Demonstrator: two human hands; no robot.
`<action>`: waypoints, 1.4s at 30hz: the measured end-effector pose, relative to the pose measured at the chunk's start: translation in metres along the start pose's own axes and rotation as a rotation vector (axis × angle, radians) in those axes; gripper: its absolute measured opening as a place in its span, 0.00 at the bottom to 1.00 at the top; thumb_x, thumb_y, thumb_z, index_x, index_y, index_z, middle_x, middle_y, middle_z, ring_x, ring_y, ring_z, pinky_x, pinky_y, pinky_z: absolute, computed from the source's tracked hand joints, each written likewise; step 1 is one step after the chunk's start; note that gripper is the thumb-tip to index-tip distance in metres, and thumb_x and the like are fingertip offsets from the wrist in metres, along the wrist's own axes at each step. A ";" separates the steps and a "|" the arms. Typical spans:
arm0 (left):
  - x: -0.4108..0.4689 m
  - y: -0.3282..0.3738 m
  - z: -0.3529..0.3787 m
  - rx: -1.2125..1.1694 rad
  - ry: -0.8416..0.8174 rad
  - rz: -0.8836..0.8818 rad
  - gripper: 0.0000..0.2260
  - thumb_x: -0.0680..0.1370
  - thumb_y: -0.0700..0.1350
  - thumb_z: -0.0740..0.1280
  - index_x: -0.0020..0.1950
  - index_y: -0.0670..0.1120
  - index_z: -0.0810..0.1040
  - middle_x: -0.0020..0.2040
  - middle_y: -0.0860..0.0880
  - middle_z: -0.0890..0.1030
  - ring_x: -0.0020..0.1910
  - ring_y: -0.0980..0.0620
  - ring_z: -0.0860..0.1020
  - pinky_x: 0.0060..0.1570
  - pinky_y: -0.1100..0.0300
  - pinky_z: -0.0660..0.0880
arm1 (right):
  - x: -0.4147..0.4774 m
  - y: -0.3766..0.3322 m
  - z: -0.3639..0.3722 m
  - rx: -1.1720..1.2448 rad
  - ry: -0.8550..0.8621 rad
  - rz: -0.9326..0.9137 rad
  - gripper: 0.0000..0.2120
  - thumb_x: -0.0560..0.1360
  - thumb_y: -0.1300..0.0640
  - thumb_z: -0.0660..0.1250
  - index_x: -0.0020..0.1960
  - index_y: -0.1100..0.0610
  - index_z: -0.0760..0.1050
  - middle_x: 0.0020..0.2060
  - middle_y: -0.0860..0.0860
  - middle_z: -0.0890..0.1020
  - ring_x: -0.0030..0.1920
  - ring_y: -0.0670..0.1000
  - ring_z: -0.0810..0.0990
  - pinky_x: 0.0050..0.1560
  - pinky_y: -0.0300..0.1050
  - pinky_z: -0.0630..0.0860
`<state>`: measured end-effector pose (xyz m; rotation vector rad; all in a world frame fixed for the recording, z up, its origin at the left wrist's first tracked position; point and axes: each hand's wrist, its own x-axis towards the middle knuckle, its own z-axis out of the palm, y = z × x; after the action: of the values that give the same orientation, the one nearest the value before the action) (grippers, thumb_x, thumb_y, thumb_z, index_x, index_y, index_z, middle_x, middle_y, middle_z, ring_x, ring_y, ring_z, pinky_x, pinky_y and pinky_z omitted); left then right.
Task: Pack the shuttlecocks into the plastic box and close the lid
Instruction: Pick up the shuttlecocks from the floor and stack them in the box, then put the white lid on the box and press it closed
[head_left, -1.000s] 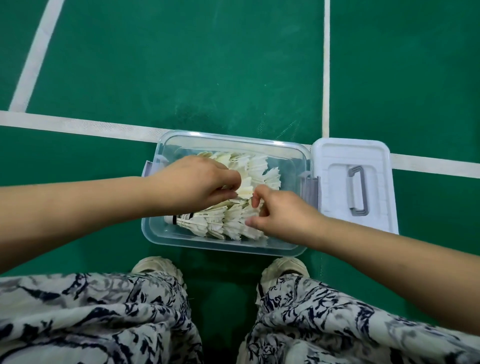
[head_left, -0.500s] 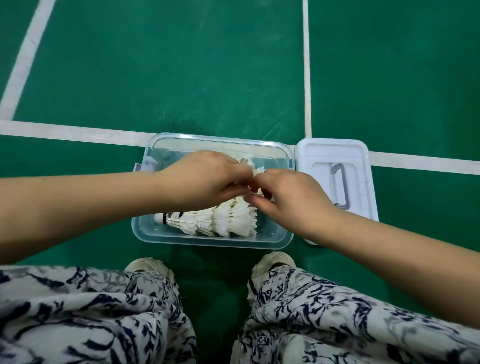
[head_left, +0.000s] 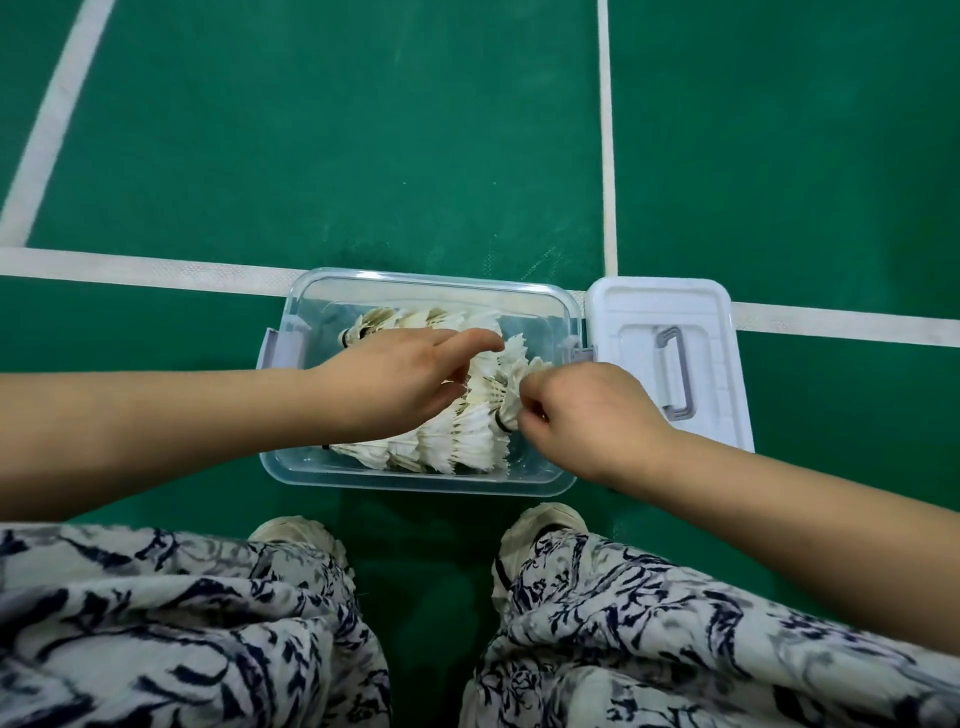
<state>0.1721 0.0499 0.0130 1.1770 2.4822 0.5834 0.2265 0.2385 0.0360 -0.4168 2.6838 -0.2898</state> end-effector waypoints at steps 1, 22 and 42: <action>-0.001 -0.001 0.000 -0.004 0.012 0.001 0.20 0.76 0.47 0.58 0.67 0.52 0.60 0.49 0.47 0.79 0.44 0.44 0.76 0.43 0.52 0.74 | 0.001 -0.001 0.001 0.021 -0.022 0.012 0.10 0.76 0.51 0.56 0.45 0.55 0.73 0.40 0.55 0.80 0.41 0.59 0.76 0.35 0.44 0.65; 0.004 -0.007 -0.008 0.014 -0.093 -0.149 0.14 0.79 0.43 0.55 0.65 0.49 0.65 0.55 0.50 0.79 0.50 0.46 0.76 0.47 0.55 0.72 | 0.021 -0.008 0.035 0.839 -0.417 0.506 0.12 0.80 0.62 0.55 0.38 0.57 0.68 0.31 0.55 0.76 0.30 0.51 0.77 0.30 0.40 0.77; 0.015 0.003 -0.027 -0.085 -0.158 -0.191 0.12 0.80 0.43 0.53 0.61 0.50 0.70 0.53 0.51 0.81 0.46 0.52 0.79 0.49 0.56 0.75 | 0.024 -0.002 0.019 0.775 -0.479 0.556 0.13 0.80 0.62 0.55 0.51 0.69 0.74 0.28 0.56 0.77 0.24 0.49 0.75 0.24 0.37 0.74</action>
<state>0.1522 0.0578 0.0360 0.9053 2.3758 0.5165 0.2145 0.2261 0.0110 0.4340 1.9122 -0.8717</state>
